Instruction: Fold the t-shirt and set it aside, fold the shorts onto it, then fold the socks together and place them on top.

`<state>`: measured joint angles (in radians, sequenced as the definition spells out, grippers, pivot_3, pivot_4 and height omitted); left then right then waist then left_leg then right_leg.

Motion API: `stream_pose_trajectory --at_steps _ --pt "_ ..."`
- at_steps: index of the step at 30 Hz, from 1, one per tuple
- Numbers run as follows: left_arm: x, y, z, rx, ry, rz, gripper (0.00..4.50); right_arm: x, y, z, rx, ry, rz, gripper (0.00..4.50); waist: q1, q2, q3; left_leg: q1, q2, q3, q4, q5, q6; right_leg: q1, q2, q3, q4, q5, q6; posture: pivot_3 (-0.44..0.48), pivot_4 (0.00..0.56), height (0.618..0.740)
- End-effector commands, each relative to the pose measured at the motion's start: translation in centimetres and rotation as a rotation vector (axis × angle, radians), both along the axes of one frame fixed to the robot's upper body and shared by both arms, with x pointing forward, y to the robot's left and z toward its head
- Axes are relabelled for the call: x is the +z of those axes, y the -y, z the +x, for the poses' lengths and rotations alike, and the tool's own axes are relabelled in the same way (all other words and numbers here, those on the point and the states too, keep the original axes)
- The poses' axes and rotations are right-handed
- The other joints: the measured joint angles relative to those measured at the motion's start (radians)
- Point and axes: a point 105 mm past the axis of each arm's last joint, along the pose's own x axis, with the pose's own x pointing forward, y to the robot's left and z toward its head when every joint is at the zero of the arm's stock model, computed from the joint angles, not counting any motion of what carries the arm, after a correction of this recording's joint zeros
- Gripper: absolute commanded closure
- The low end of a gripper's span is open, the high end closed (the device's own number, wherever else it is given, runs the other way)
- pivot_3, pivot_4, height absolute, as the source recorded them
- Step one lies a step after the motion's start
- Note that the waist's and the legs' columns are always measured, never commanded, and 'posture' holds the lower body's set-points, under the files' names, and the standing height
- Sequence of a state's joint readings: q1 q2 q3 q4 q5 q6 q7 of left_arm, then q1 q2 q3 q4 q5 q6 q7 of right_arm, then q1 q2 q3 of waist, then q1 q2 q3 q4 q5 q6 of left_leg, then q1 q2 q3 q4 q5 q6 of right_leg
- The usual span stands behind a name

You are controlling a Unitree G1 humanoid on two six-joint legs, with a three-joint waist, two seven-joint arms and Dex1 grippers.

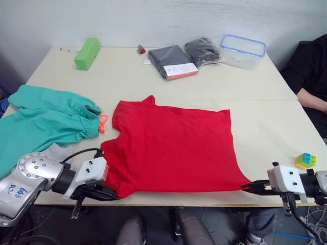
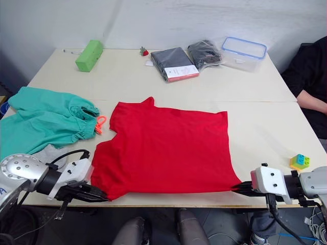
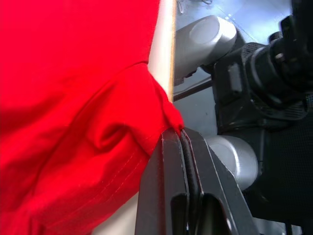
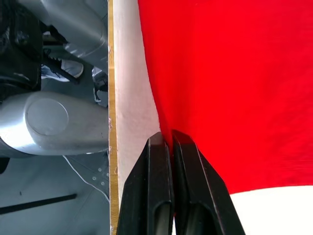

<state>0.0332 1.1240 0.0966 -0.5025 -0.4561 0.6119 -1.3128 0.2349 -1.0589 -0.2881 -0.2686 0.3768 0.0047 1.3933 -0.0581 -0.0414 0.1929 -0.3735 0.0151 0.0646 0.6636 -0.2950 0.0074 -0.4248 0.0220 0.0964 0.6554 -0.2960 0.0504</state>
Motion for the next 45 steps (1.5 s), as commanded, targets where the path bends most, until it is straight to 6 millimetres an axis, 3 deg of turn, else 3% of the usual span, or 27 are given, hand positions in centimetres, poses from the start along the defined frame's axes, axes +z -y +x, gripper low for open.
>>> stream_pose_trajectory --at_steps 1,6,10,12,13,14,15,16,18,19,21,25,28,31,35,38,39,44,45 --pt "0.4 -0.3 0.3 0.001 0.030 0.016 4.50 1.0 -0.1 0.2 0.003 0.021 0.003 4.43 0.001 0.000 0.000 0.000 0.000 0.000 0.000 0.000 0.000 0.000 0.000 0.000 0.000 0.000 0.000 0.000 0.150 0.740" --pt "0.4 -0.5 2.5 0.005 0.093 0.033 4.50 1.1 -0.7 1.6 -0.021 -0.006 0.063 4.43 0.001 0.000 0.000 0.001 0.000 0.000 0.000 0.000 0.000 0.000 0.000 0.000 0.000 0.000 0.000 0.000 0.150 0.740" --pt "2.7 -0.2 8.7 0.039 0.309 0.026 4.50 3.3 -1.2 6.8 -0.073 0.137 0.096 4.43 0.001 0.000 0.001 0.003 0.000 0.001 0.001 0.001 0.001 0.002 0.001 0.000 0.000 0.001 -0.001 0.000 0.150 0.740" --pt "6.2 0.3 14.2 0.134 0.584 -0.001 4.50 6.1 -0.9 11.1 -0.159 0.355 0.086 4.43 0.003 0.000 0.002 0.002 -0.001 0.001 0.001 0.001 0.001 0.001 0.001 0.001 0.000 0.002 0.001 0.000 0.150 0.740" --pt "10.1 0.4 17.7 0.260 0.800 -0.054 4.50 8.7 -0.6 13.7 -0.230 0.512 0.087 4.43 0.004 -0.001 0.003 0.002 -0.001 0.001 0.003 0.001 0.001 0.003 0.001 0.000 0.001 0.003 0.002 0.000 0.150 0.740" --pt "12.9 0.4 19.7 0.345 0.935 -0.100 4.50 10.6 -0.4 15.1 -0.273 0.613 0.091 4.43 0.005 -0.001 0.004 -0.002 -0.001 0.002 0.003 0.002 0.002 -0.001 0.002 0.001 0.001 0.005 0.002 0.000 0.150 0.740" --pt "17.9 -0.3 21.3 0.480 1.165 -0.177 4.50 13.7 -0.1 16.6 -0.332 0.787 0.101 4.43 0.006 -0.001 0.005 -0.004 -0.001 0.003 0.004 0.002 0.002 -0.004 0.001 0.001 0.001 0.007 0.004 0.000 0.150 0.740" --pt "23.4 -1.2 21.4 0.601 1.386 -0.284 4.50 17.3 0.3 17.3 -0.385 0.985 0.115 4.43 0.007 -0.001 0.005 -0.007 -0.001 0.002 0.004 0.002 0.001 -0.008 0.001 0.001 0.002 0.010 0.004 0.000 0.150 0.740" --pt "30.8 -2.7 19.1 0.703 1.697 -0.435 4.50 23.5 1.0 16.7 -0.452 1.346 0.156 4.43 0.002 -0.001 0.005 -0.024 -0.001 0.004 0.005 0.002 -0.001 -0.026 0.000 0.002 0.005 0.011 0.005 0.000 0.150 0.740" --pt "32.4 -2.9 18.0 0.692 1.754 -0.475 4.50 25.1 1.4 16.1 -0.470 1.441 0.172 4.43 0.000 -0.001 0.004 -0.036 -0.001 0.005 0.005 0.007 -0.008 -0.040 0.000 0.003 0.011 0.011 0.005 0.000 0.150 0.740" --pt "33.3 -2.5 16.8 0.613 1.777 -0.519 4.50 26.3 1.8 14.9 -0.447 1.555 0.164 4.43 0.003 0.002 0.001 -0.044 0.000 0.009 0.001 0.008 -0.012 -0.055 -0.001 -0.002 0.014 0.011 0.004 0.000 0.150 0.740" --pt "29.6 -1.9 16.0 0.450 1.551 -0.498 4.50 24.5 1.9 13.3 -0.350 1.581 0.123 4.43 0.004 0.011 -0.004 -0.033 0.002 0.014 -0.004 0.001 -0.006 -0.053 -0.003 -0.010 0.021 0.007 -0.001 0.000 0.150 0.740" --pt "24.4 -1.4 14.5 0.323 1.293 -0.414 4.50 21.3 1.7 12.9 -0.286 1.447 0.116 4.43 0.002 0.011 -0.004 -0.035 0.003 0.017 -0.004 -0.002 -0.009 -0.052 -0.003 -0.009 0.017 0.004 -0.003 0.000 0.150 0.740" --pt "18.0 -2.2 12.4 0.287 1.005 -0.301 4.50 17.7 1.4 12.1 -0.272 1.247 0.137 4.43 -0.007 0.010 -0.003 -0.039 0.004 0.023 0.004 -0.002 -0.008 -0.053 -0.005 -0.007 0.016 0.004 -0.002 0.000 0.150 0.740" --pt "13.0 -1.6 10.5 0.268 0.814 -0.235 4.50 14.4 0.7 11.7 -0.268 1.090 0.150 4.43 -0.021 0.006 0.001 -0.011 0.002 0.025 0.004 -0.004 0.000 -0.025 -0.004 -0.005 0.011 0.006 -0.002 0.000 0.150 0.740" --pt "11.4 -0.4 9.9 0.261 0.753 -0.242 4.50 13.1 -0.2 11.9 -0.254 1.020 0.159 4.43 -0.028 0.005 0.002 0.017 0.004 0.024 -0.001 -0.001 0.003 0.007 -0.001 -0.005 -0.004 0.007 -0.005 0.000 0.150 0.740" --pt "11.1 0.0 9.6 0.245 0.736 -0.240 4.50 12.9 -0.5 12.0 -0.248 1.005 0.159 4.43 -0.028 0.005 0.002 0.023 0.008 0.023 -0.002 0.000 0.003 0.016 0.003 -0.005 -0.014 0.004 -0.015 0.000 0.150 0.740" --pt "9.1 1.6 8.2 0.173 0.630 -0.219 4.50 12.0 -1.7 12.3 -0.214 0.964 0.169 4.43 -0.028 0.003 0.001 0.028 0.011 0.026 -0.004 -0.001 0.002 0.024 0.004 -0.005 -0.020 0.008 -0.017 0.000 0.150 0.740" --pt "8.5 1.9 7.7 0.159 0.591 -0.212 4.50 11.8 -1.9 12.3 -0.203 0.956 0.170 4.43 -0.028 0.003 0.001 0.028 0.011 0.027 -0.005 -0.002 0.002 0.022 0.003 -0.005 -0.018 0.010 -0.011 0.000 0.150 0.740"
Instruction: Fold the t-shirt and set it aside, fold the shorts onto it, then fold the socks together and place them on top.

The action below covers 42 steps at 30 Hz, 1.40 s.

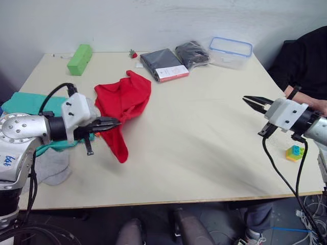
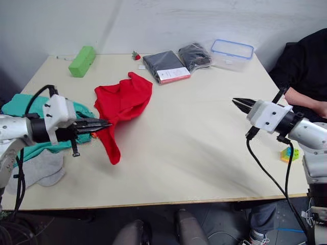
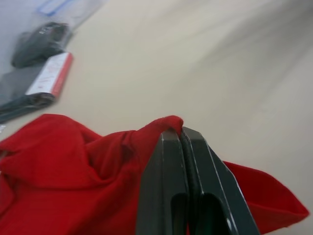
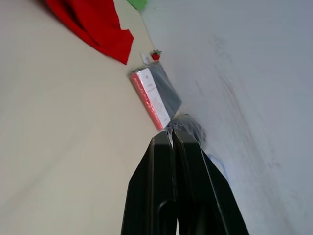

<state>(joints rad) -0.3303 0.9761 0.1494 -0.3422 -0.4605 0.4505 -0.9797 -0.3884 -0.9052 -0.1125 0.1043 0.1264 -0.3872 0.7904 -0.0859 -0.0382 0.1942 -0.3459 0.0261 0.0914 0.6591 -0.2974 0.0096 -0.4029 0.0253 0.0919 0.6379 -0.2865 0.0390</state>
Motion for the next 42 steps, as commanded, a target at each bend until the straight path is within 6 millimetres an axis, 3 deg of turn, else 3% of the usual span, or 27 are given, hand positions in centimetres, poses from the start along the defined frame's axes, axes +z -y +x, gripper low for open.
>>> stream_pose_trajectory --at_steps 1,7,13,17,22,26,31,35,42 --pt "-1.2 1.2 -1.9 -0.081 -0.084 0.024 4.50 0.9 -1.1 -0.2 0.043 0.027 -0.005 4.43 0.000 0.000 0.000 -0.002 0.000 0.001 0.000 -0.002 0.000 -0.003 -0.001 0.000 0.003 0.004 0.009 0.000 0.150 0.740" --pt "-6.2 1.2 -6.9 -0.184 -0.333 0.186 4.50 -0.3 -2.3 -0.3 0.086 -0.020 -0.021 4.43 0.002 0.000 0.000 -0.016 0.000 0.001 0.003 -0.007 -0.010 -0.028 -0.001 0.000 0.024 -0.010 0.003 0.000 0.150 0.740" --pt "-10.3 -0.5 -11.2 -0.243 -0.524 0.378 4.50 -2.1 -4.3 -0.3 0.159 -0.101 -0.057 4.43 -0.002 0.000 0.000 -0.013 0.003 0.000 0.000 -0.009 -0.012 -0.027 0.002 -0.002 0.025 -0.013 -0.003 0.000 0.150 0.740" --pt "-11.7 -0.8 -13.5 -0.282 -0.590 0.423 4.50 -3.5 -6.9 0.2 0.239 -0.123 -0.135 4.43 -0.003 0.000 0.000 -0.011 0.002 0.001 0.000 -0.008 -0.011 -0.025 0.002 -0.001 0.024 -0.014 -0.003 0.000 0.150 0.740" --pt "-11.6 -0.4 -13.5 -0.277 -0.571 0.397 4.50 -5.3 -10.4 1.5 0.327 -0.135 -0.223 4.26 -0.001 -0.001 0.000 -0.010 0.001 0.002 0.001 -0.005 -0.008 -0.024 0.002 0.001 0.023 -0.015 -0.011 0.000 0.150 0.740" --pt "-11.4 -0.4 -12.9 -0.265 -0.541 0.395 4.50 -5.9 -13.8 2.9 0.378 -0.129 -0.246 3.20 -0.003 -0.001 0.000 -0.010 0.001 0.003 0.002 -0.004 -0.008 -0.024 0.002 0.002 0.023 -0.016 -0.015 0.000 0.150 0.740" --pt "-11.2 -0.4 -12.1 -0.242 -0.502 0.382 4.50 -7.0 -19.2 4.0 0.451 -0.045 -0.327 1.42 -0.019 -0.001 0.000 -0.010 0.001 0.004 0.002 -0.004 -0.008 -0.025 0.002 0.002 0.024 -0.015 -0.014 0.000 0.150 0.740" --pt "-11.1 -0.2 -11.7 -0.229 -0.481 0.366 4.50 -7.2 -21.7 4.9 0.454 -0.014 -0.313 1.42 -0.026 -0.001 0.000 -0.011 0.002 0.003 0.000 -0.005 -0.009 -0.027 0.002 0.001 0.025 -0.012 -0.009 0.000 0.150 0.740" --pt "-10.7 0.0 -11.2 -0.211 -0.457 0.350 4.50 -8.1 -23.7 5.2 0.484 0.002 -0.348 1.42 -0.028 -0.001 0.000 -0.011 0.002 0.002 -0.003 -0.006 -0.011 -0.027 0.002 -0.001 0.024 -0.012 -0.008 0.000 0.150 0.740"
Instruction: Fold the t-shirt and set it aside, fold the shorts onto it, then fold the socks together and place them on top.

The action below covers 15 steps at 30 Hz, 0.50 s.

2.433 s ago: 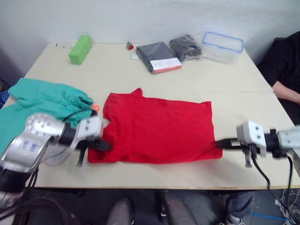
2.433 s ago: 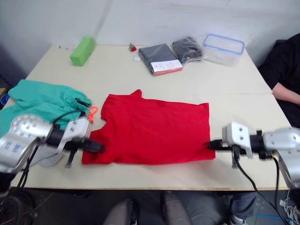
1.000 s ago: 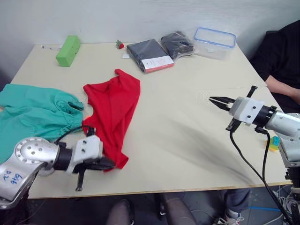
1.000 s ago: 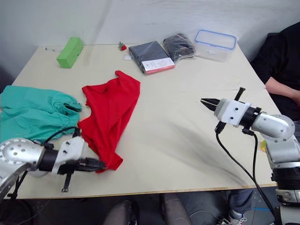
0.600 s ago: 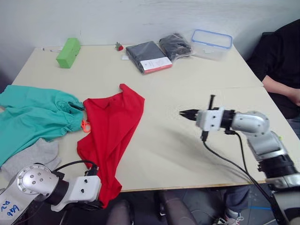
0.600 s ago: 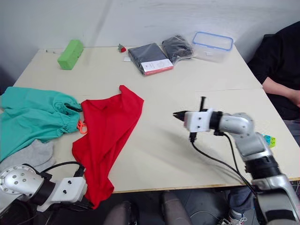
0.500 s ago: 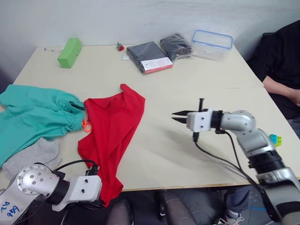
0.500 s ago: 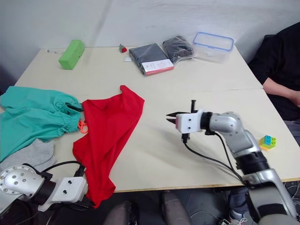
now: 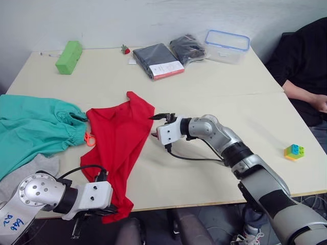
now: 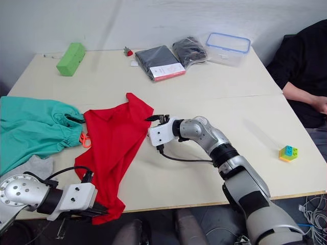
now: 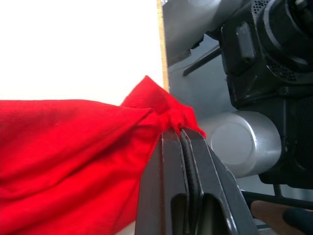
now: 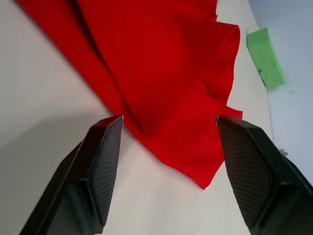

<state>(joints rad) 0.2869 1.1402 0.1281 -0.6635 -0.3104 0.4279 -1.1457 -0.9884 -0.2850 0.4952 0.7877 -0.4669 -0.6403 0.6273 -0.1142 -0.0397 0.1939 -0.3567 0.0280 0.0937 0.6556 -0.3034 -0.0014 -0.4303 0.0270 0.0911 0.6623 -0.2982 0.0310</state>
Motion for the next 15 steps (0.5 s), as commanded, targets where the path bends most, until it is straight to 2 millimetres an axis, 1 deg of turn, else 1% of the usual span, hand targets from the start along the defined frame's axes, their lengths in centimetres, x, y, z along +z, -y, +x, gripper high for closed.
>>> stream_pose_trajectory --at_steps 1,6,13,14,15 --pt "0.4 0.4 0.1 -0.006 0.024 -0.011 4.50 0.8 -1.3 -0.2 0.037 0.029 0.027 1.42 -0.001 0.000 0.000 0.000 0.000 0.000 -0.001 0.000 0.000 0.000 0.000 0.000 0.000 0.000 0.000 0.000 0.150 0.740" --pt "0.4 0.4 0.3 0.004 0.037 -0.013 4.50 0.6 -2.5 -0.2 0.048 0.022 0.036 1.42 -0.011 0.000 0.000 0.000 0.000 0.000 -0.003 0.001 -0.002 -0.001 0.000 0.000 0.000 0.000 0.000 0.000 0.150 0.740" --pt "0.6 0.6 0.4 0.009 0.043 -0.019 4.50 -0.1 -3.5 -0.2 0.043 -0.002 0.045 1.42 -0.027 -0.001 0.000 0.000 0.000 -0.001 -0.004 0.001 -0.002 -0.001 0.000 -0.001 0.000 0.000 0.000 0.000 0.150 0.740" --pt "0.6 0.6 0.5 0.010 0.044 -0.018 4.50 -0.1 -3.6 -0.3 0.043 -0.003 0.044 1.79 -0.027 -0.001 0.000 0.001 0.000 -0.001 -0.004 0.001 -0.002 -0.001 0.000 -0.001 0.000 0.000 0.000 0.000 0.150 0.740" --pt "0.7 0.5 0.5 0.011 0.045 -0.018 4.50 -0.2 -3.7 -0.3 0.044 -0.003 0.044 2.05 -0.027 -0.001 0.000 0.001 0.000 -0.001 -0.004 0.001 -0.002 -0.001 0.000 -0.001 0.000 0.000 0.000 0.000 0.150 0.740"
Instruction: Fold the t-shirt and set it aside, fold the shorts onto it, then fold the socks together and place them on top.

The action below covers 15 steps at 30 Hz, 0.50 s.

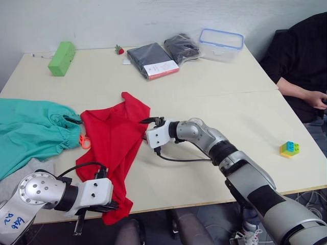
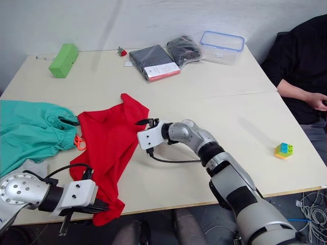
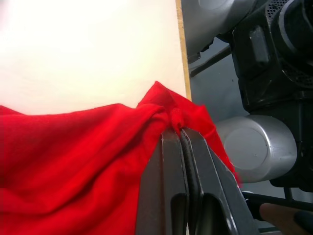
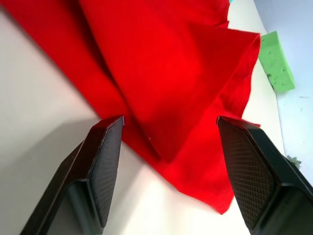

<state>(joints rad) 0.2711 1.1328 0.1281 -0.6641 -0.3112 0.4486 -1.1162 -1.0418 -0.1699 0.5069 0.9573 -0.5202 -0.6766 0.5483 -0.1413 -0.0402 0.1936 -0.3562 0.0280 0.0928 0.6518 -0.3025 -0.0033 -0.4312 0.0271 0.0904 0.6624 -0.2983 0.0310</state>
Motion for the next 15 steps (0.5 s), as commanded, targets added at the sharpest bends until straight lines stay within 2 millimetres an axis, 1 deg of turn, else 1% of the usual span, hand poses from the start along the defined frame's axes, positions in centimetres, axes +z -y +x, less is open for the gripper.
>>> stream_pose_trajectory --at_steps 1,6,7,11,15 --pt "0.5 0.5 0.0 -0.021 0.020 -0.014 4.50 1.0 -1.0 -0.1 0.024 0.030 0.022 2.34 0.000 0.000 0.000 0.000 0.000 0.000 0.000 0.000 0.000 0.000 0.000 0.000 0.000 0.000 0.000 0.000 0.150 0.740" --pt "0.7 0.6 0.0 -0.019 0.021 -0.013 4.50 1.4 -1.7 0.1 0.009 0.025 0.056 4.19 -0.002 0.000 0.000 0.000 0.000 0.000 -0.001 0.000 0.000 0.000 0.000 0.000 0.000 0.000 0.000 0.000 0.150 0.740" --pt "0.7 0.6 0.1 -0.019 0.022 -0.013 4.50 1.4 -1.7 0.1 0.009 0.024 0.055 4.48 -0.002 0.000 0.000 0.000 0.000 0.000 -0.001 0.000 0.000 0.000 0.000 0.000 0.000 0.000 0.000 0.000 0.150 0.740" --pt "0.8 0.6 0.1 -0.017 0.024 -0.014 4.50 1.1 -1.5 0.1 0.014 0.020 0.051 4.48 -0.002 0.000 0.000 0.000 0.000 0.000 -0.001 0.000 -0.001 0.000 0.000 0.000 0.000 0.000 0.000 0.000 0.150 0.740" --pt "0.8 0.7 0.2 -0.017 0.026 -0.016 4.50 1.3 -0.3 0.2 0.026 0.039 0.030 4.48 0.000 0.000 0.000 0.000 0.000 0.000 -0.001 0.000 -0.001 0.000 0.000 0.000 0.000 0.000 0.000 0.000 0.150 0.740"
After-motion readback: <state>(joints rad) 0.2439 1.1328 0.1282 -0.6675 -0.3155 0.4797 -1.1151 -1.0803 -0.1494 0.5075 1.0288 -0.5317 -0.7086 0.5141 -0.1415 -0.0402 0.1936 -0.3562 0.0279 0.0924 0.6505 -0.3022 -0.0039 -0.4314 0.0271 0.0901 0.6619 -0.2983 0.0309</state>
